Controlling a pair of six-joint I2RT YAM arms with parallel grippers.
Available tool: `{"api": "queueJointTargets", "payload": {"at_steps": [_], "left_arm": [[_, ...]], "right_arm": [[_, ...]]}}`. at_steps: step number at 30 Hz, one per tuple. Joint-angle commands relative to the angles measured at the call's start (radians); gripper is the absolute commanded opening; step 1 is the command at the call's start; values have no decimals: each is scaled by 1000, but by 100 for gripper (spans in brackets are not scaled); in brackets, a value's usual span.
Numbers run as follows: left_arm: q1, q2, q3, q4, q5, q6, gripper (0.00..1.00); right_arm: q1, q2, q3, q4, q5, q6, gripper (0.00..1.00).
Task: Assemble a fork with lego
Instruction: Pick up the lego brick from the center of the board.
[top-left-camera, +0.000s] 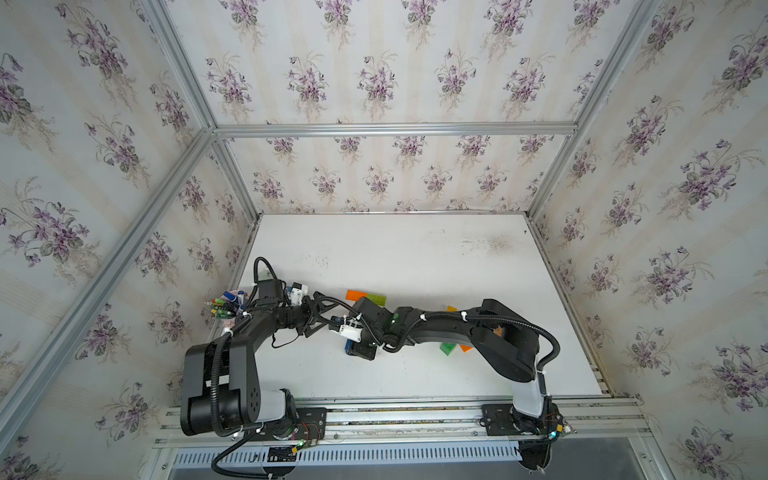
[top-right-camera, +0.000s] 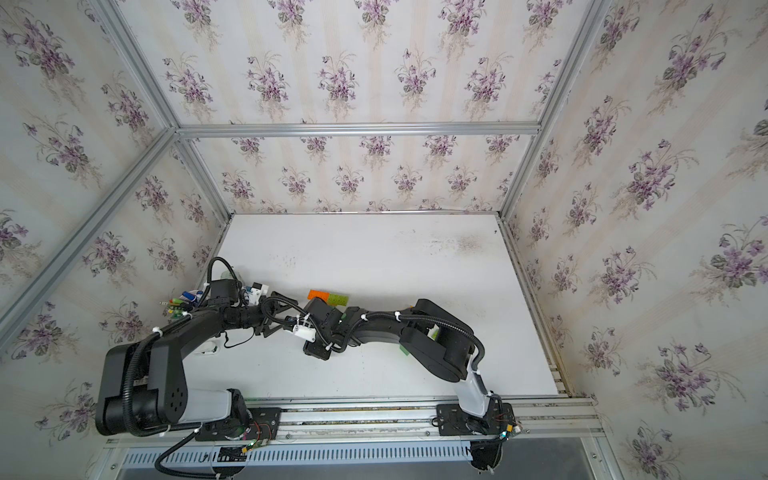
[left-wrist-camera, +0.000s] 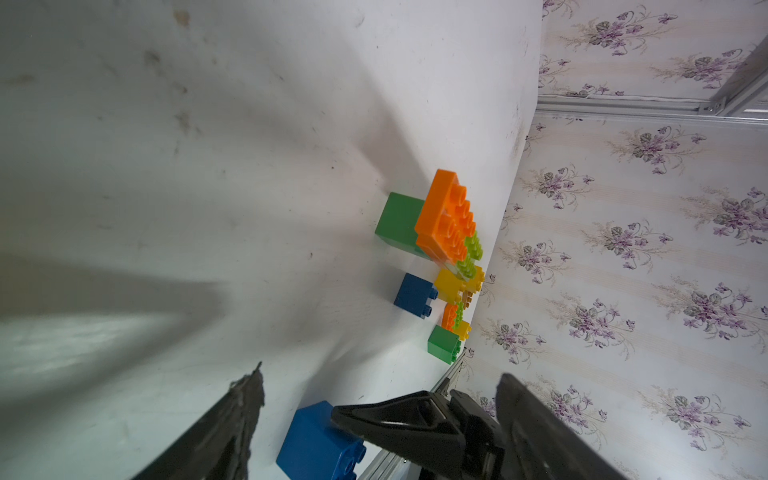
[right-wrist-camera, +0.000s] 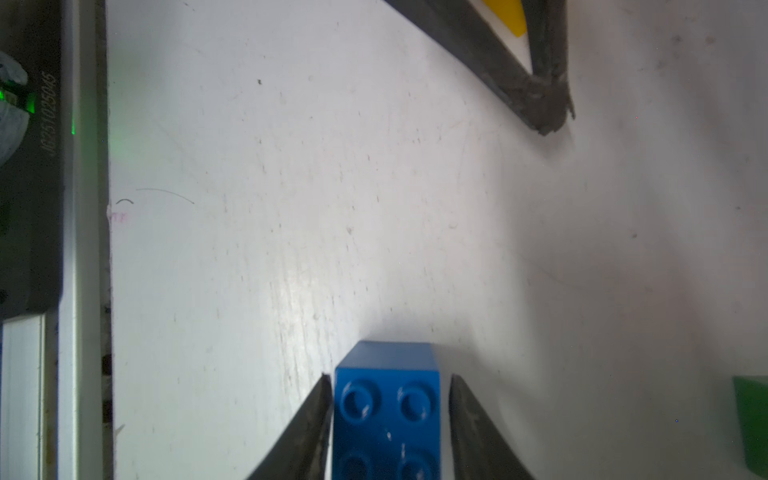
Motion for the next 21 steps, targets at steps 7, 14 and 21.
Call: {"api": "queueJointTargets", "payload": {"at_steps": [7,14,21], "left_arm": [[4,8,0,23,24,7,89],[-25,59,20,60,53,-9,89],[-76,111,68,100,57,-29,85]], "right_arm": [[-5,-36,22,-48,-21,-35,26],[-64,-131,32,-83,-69,-117,22],[-168,-169,70,-144,-114,-254,22]]}}
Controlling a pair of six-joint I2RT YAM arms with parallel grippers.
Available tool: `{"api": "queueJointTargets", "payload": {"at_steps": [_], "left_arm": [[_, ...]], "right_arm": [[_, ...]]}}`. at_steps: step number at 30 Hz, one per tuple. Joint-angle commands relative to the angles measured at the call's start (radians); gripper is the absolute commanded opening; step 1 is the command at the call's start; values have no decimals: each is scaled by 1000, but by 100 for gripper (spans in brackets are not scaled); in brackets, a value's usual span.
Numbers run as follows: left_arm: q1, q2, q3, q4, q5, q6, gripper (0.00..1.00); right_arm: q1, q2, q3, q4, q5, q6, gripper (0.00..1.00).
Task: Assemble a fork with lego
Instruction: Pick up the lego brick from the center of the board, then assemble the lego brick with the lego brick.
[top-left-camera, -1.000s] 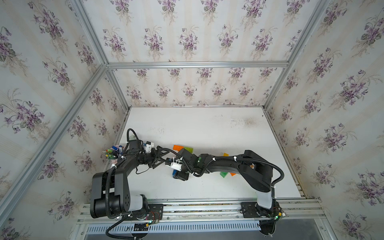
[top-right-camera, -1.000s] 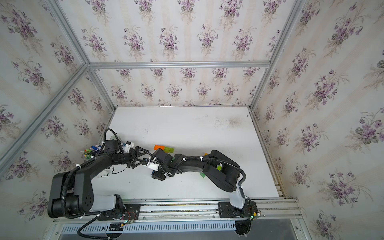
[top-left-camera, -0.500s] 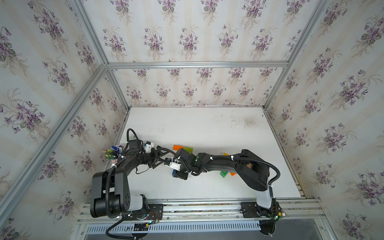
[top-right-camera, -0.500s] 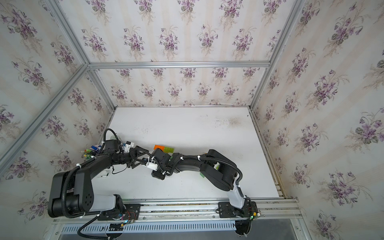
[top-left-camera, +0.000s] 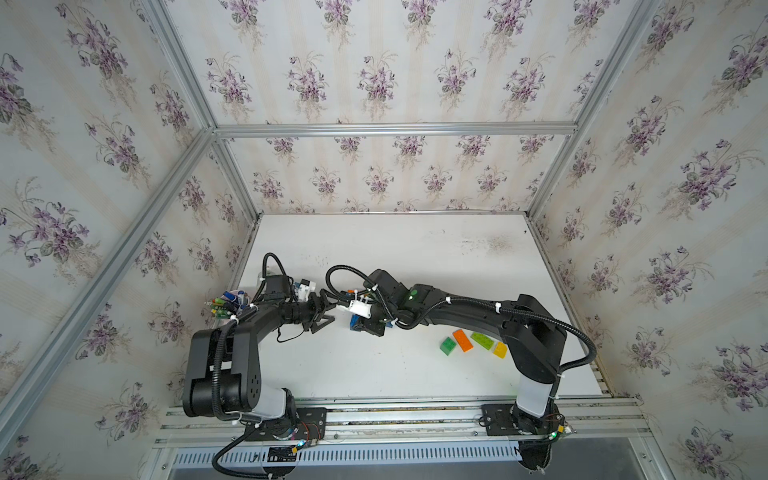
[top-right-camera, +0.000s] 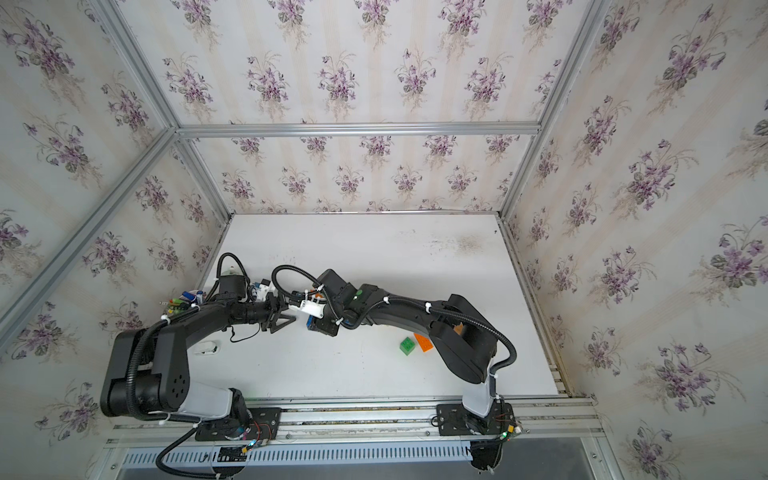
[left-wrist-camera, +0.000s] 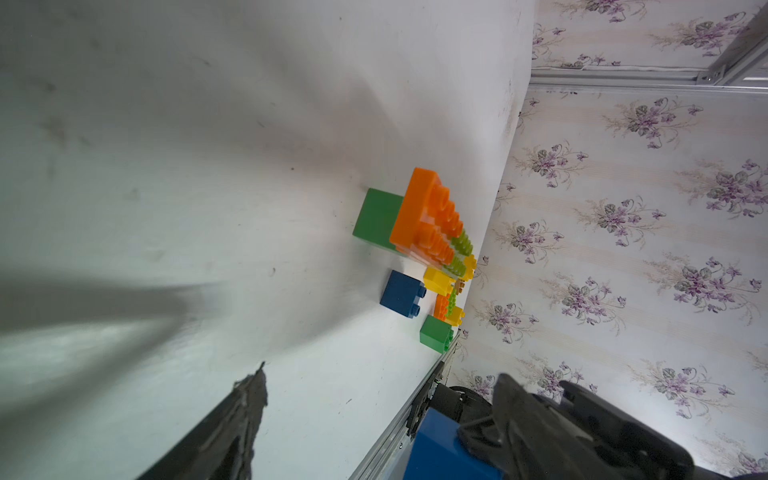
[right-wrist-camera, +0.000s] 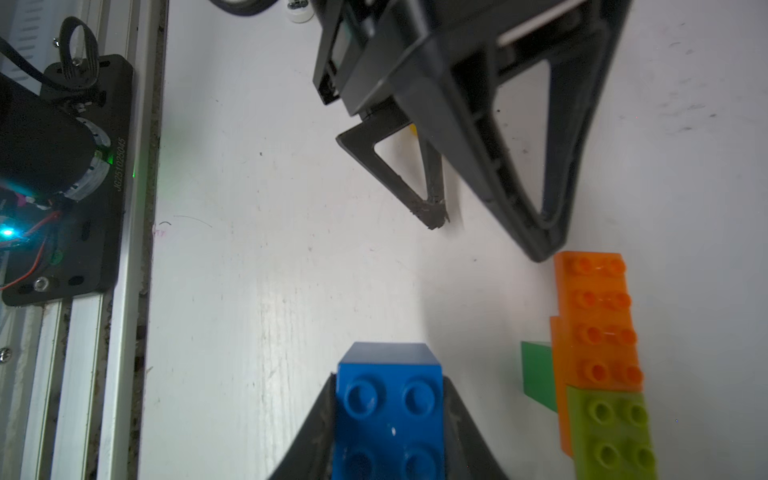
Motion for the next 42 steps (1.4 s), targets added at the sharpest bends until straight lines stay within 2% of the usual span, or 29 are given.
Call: {"api": "queueJointTargets", "payload": {"at_steps": [1,10,24,42], "left_arm": [[-12,21,26,42,15,-11,84],[-60,119,102,91,30,-14,79],[-96,234,183,116,38,-15,64],[-107,265,170,161,44,-47,59]], "right_arm": [[-40,-22,15,-38,-45,-102,22],[-134,20,97,-39,-44,-161,22],[-166,120,159,-44,-51,-176,21],[-178,180,191,-77,-67,-181,21]]}}
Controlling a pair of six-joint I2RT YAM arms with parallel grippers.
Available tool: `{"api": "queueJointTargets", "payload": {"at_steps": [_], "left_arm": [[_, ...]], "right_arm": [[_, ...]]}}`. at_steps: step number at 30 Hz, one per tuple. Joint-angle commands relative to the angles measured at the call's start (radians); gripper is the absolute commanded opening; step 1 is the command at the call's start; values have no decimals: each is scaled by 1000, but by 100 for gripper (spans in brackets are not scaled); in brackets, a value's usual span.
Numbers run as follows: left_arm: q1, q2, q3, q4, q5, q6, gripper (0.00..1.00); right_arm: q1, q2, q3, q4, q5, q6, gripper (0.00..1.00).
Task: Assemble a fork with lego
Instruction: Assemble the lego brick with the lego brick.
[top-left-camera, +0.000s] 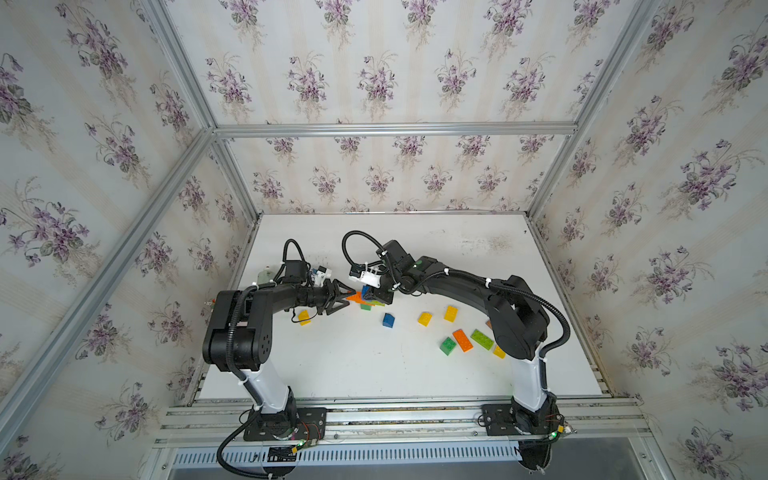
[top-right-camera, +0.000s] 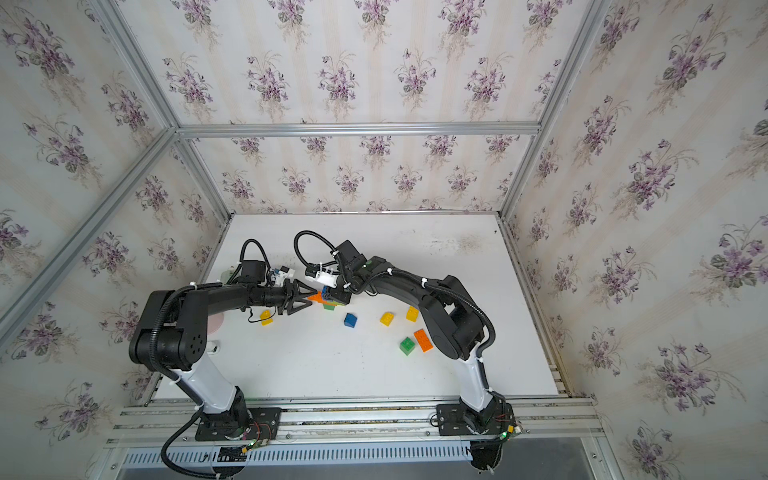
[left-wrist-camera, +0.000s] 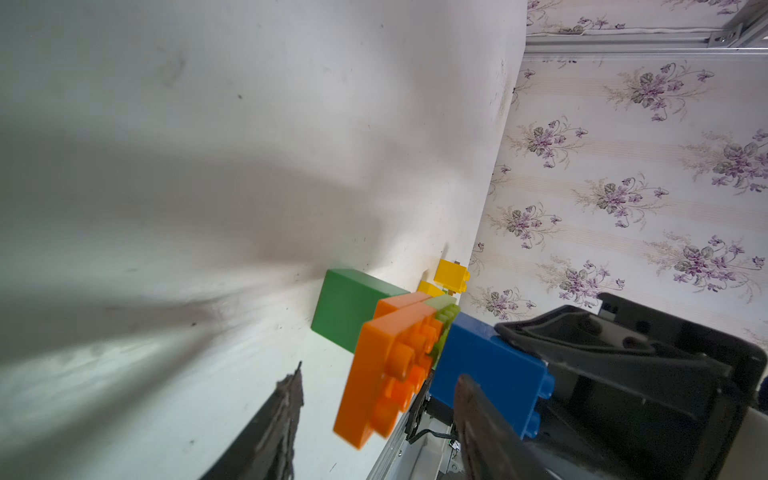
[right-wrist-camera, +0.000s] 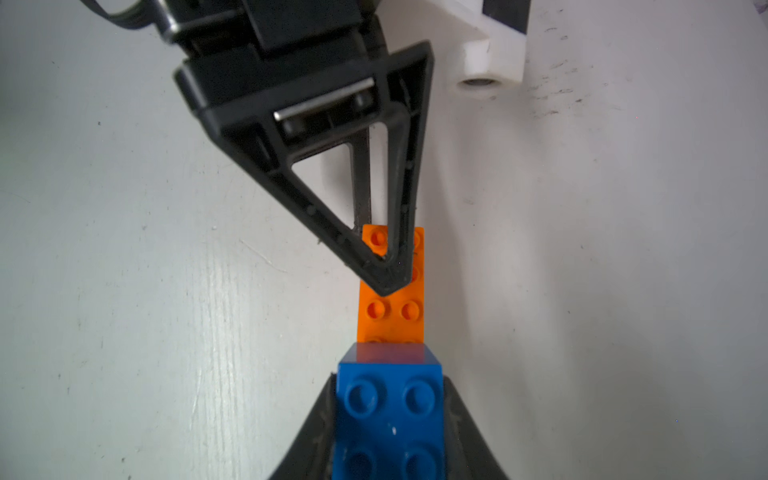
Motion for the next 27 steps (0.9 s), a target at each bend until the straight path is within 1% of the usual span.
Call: {"api": "queueJointTargets", "payload": {"at_steps": [1,10,20,27], "left_arm": [[-2,4,0,33,13,-9,59],[-6,12,-7,45,11,-20,57],[-6,20,-18,69,10,-37,56],[-6,20,-6,52,9,-27,56]], "right_arm": [[-1,10,0,-6,-5,-7,21],[-8,22,-7,-1,10,10,21],[-20,65,15,-88,10,9,21],[-20,87,35,-166,23,0,20]]}}
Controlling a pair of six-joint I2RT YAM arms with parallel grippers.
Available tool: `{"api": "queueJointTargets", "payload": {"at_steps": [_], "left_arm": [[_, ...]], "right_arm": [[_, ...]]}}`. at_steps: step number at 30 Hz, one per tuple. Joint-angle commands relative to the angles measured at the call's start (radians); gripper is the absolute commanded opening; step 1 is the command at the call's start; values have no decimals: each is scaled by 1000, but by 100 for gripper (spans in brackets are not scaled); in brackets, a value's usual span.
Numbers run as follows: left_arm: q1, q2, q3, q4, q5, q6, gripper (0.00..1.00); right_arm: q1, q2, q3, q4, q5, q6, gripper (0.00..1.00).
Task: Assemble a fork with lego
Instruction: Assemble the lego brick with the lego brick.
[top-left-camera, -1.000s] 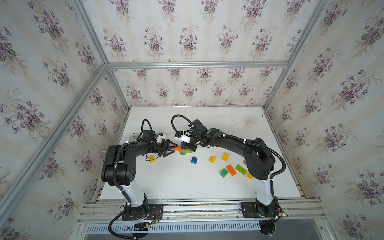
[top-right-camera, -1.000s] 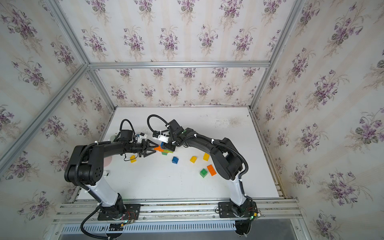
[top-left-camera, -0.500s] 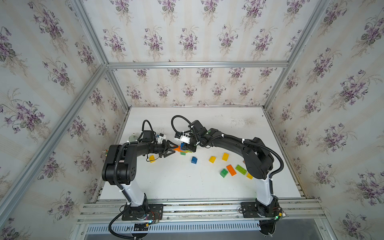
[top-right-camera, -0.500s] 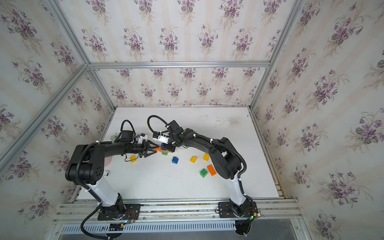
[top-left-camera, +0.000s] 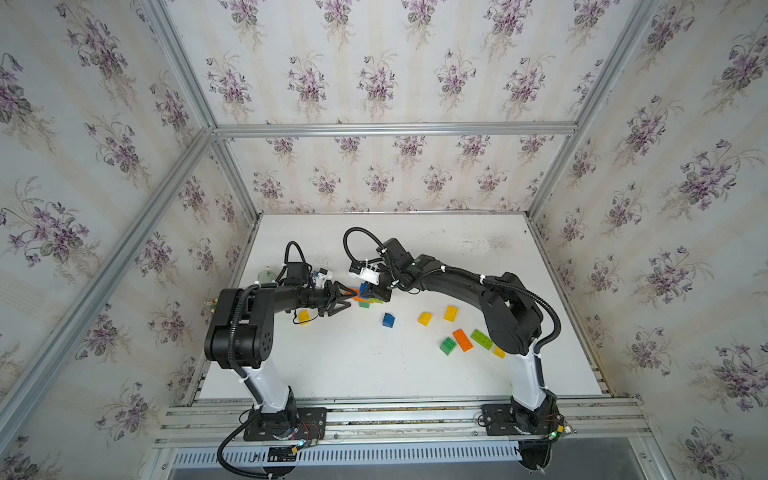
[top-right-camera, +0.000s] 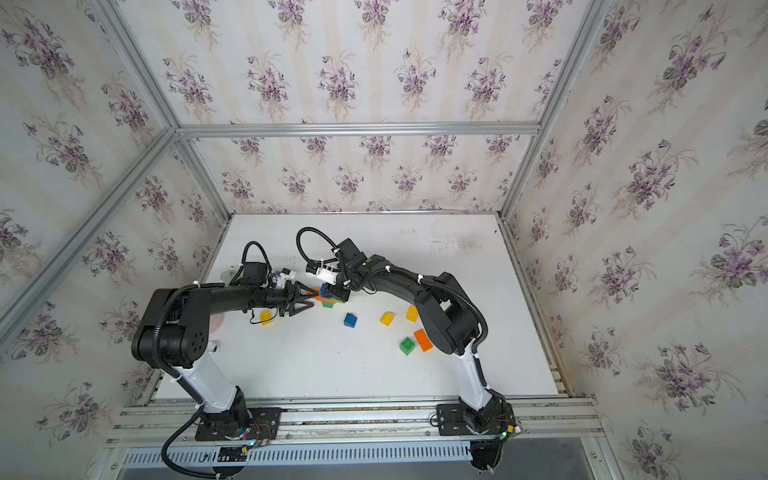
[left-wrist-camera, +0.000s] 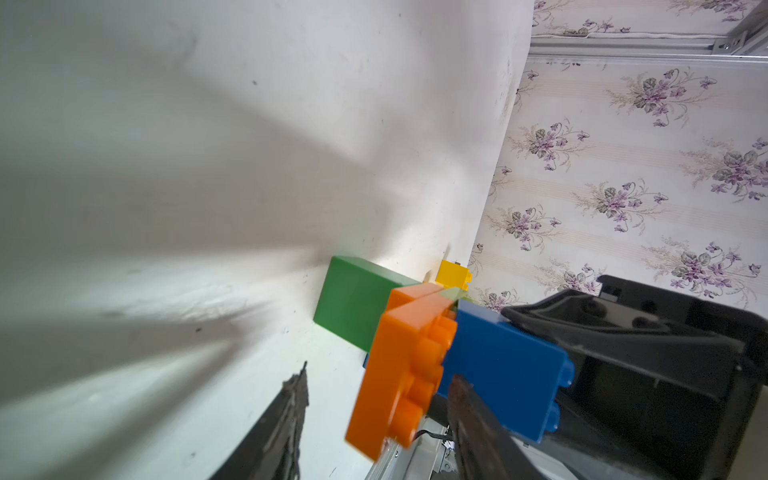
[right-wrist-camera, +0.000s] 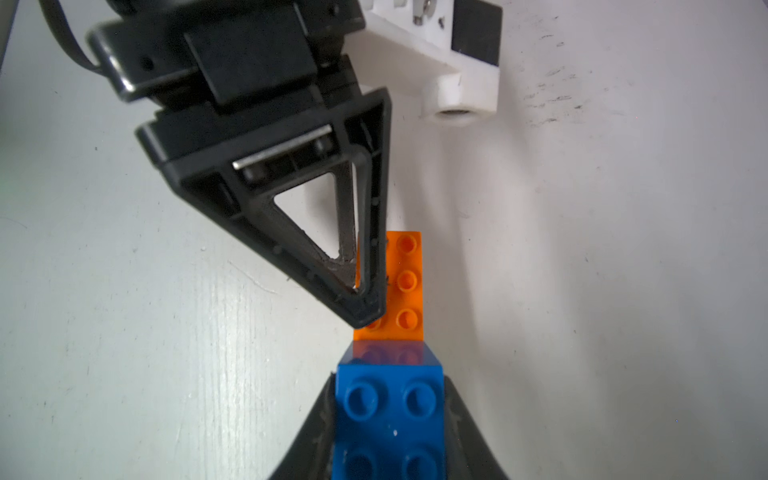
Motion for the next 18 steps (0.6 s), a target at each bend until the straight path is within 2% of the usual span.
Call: {"api": "queueJointTargets", "payload": {"at_steps": [1,8,18], "left_arm": [[1,0,5,16,6,1,56],[0,-5,-5,16,-3,-2,56],[19,-41,-5,-4,-28,-4,57]], "right_arm": [[0,35,8,-194,61,-18,20],[0,97,90,-338,81,-24,19],[3,96,24,-312,186,-50,18]]}}
